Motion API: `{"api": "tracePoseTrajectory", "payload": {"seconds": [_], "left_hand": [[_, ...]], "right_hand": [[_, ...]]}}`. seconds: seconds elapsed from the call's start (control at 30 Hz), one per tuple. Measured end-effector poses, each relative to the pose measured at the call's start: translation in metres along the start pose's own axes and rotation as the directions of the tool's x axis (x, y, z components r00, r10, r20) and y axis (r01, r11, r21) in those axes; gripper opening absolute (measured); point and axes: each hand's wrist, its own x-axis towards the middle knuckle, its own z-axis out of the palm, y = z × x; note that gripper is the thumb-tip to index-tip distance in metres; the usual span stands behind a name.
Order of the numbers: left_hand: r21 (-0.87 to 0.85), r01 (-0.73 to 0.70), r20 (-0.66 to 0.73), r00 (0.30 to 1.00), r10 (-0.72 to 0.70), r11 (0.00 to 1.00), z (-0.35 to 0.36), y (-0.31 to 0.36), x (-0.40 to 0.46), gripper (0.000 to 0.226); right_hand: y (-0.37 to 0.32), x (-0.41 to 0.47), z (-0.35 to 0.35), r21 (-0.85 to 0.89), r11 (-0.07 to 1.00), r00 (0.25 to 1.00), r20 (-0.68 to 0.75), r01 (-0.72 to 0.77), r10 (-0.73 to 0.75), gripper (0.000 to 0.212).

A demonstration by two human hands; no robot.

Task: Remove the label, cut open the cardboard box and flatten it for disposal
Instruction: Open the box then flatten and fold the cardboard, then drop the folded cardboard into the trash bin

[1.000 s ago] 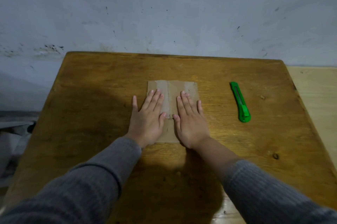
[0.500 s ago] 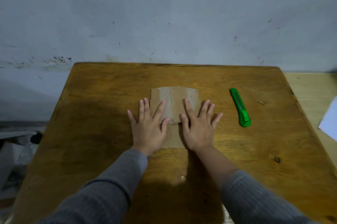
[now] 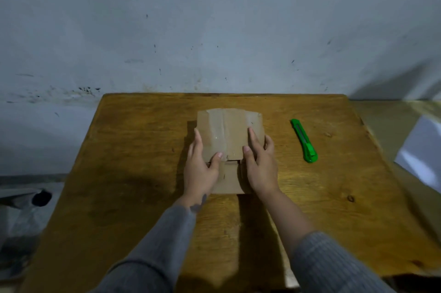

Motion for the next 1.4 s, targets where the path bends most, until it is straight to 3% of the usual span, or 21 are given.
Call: {"api": "tracePoseTrajectory", "payload": {"seconds": [0.33, 0.6, 0.7, 1.07, 1.4], "left_hand": [[-0.014, -0.131, 0.171, 0.977, 0.131, 0.991, 0.037, 0.043, -0.061, 0.081], [-0.013, -0.243, 0.295, 0.926, 0.236, 0.97, 0.091, 0.078, -0.164, 0.082], [-0.01, -0.224, 0.33, 0.919, 0.215, 0.974, 0.12, 0.082, -0.212, 0.082], [-0.01, -0.07, 0.284, 0.956, 0.07, 0.998, 0.211, 0.055, -0.405, 0.083], [0.161, 0.011, 0.379, 0.923, -0.072, 0.987, 0.277, -0.036, -0.452, 0.072]], "right_hand": [[0.017, -0.06, -0.078, 0.006, 0.996, 0.977, -0.192, -0.092, 0.091, 0.041], [0.078, -0.141, -0.165, -0.015, 0.986, 0.944, -0.294, -0.164, 0.152, 0.042], [0.112, -0.178, -0.199, -0.027, 0.987, 0.941, -0.307, -0.159, 0.144, 0.042], [0.23, -0.316, -0.284, -0.065, 0.989, 0.985, -0.117, -0.132, 0.124, 0.042], [0.339, -0.369, -0.245, -0.086, 0.952, 0.952, 0.054, -0.295, 0.3, 0.04]]}}
